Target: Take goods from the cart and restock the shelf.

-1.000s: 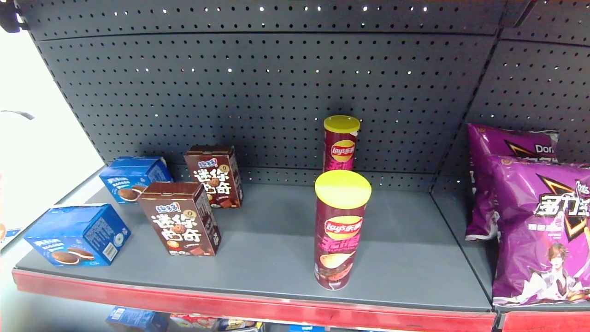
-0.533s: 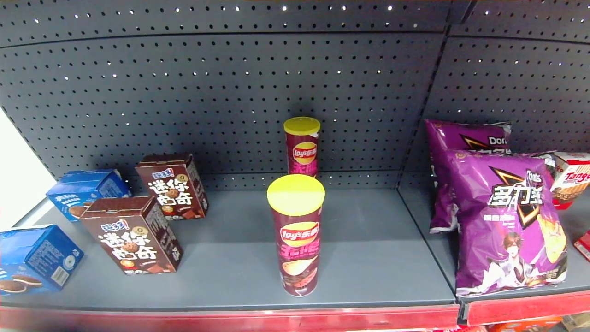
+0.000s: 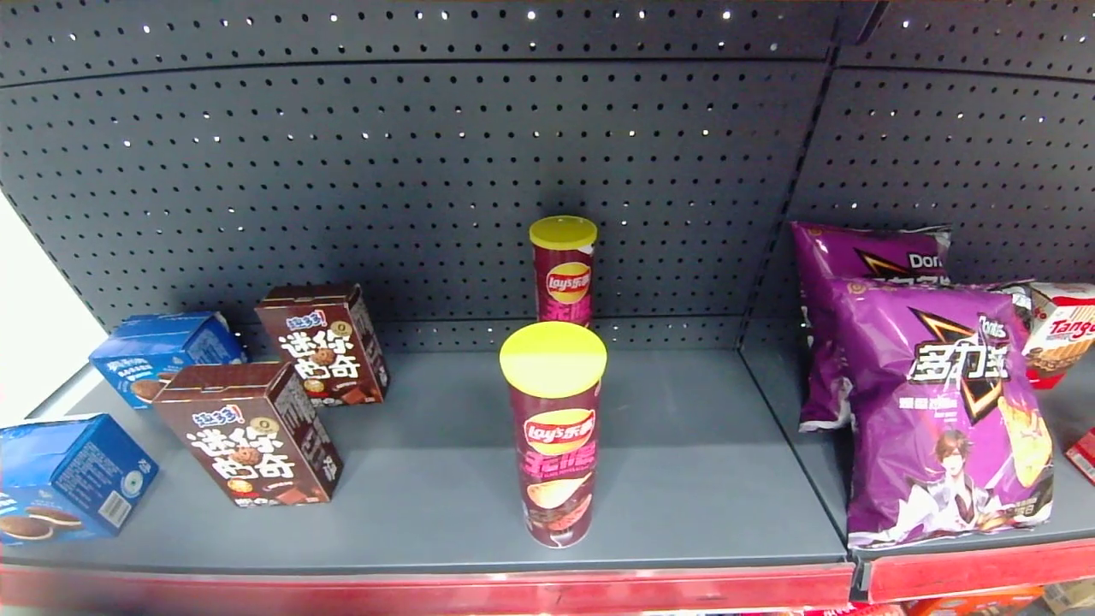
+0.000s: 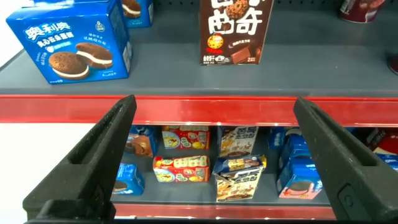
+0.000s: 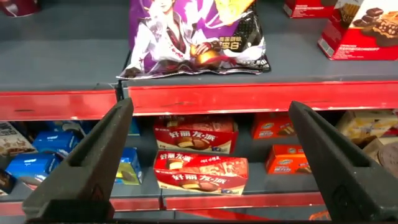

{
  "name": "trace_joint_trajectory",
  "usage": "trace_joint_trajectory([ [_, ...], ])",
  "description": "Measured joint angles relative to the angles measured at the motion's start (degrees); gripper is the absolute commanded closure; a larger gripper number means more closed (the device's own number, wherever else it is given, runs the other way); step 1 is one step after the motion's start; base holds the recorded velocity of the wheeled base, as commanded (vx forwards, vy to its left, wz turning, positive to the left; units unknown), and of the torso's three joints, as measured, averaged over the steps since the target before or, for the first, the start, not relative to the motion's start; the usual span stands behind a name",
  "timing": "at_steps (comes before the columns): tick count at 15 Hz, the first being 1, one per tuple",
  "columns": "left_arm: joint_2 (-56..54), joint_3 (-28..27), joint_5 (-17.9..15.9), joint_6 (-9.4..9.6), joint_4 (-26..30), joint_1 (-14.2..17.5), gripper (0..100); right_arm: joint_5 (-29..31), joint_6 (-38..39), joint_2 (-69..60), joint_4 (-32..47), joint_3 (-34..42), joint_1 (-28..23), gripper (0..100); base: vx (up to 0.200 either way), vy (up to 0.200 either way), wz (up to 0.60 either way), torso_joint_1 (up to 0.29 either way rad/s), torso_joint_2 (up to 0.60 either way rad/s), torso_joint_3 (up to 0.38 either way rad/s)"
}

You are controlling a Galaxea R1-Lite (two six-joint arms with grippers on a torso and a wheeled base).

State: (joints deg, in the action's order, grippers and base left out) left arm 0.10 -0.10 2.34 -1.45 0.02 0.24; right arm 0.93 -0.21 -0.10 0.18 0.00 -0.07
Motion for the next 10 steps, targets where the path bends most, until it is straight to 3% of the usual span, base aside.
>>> trace_joint_trajectory([
  [2, 0.0, 0.0, 0.01, 0.0, -0.02, 0.0, 0, 0.07, -0.09, 0.02, 0.0, 0.0, -0.02, 0, 0.0, 0.0, 0.6, 0.005, 0.01, 0.005],
  [10, 0.0, 0.0, 0.01, 0.06, -0.02, -0.02, 0, 0.11, 0.13, 0.02, 0.02, 0.0, -0.04, 0, 0.0, 0.0, 0.0, 0.0, 0.0, 0.0],
])
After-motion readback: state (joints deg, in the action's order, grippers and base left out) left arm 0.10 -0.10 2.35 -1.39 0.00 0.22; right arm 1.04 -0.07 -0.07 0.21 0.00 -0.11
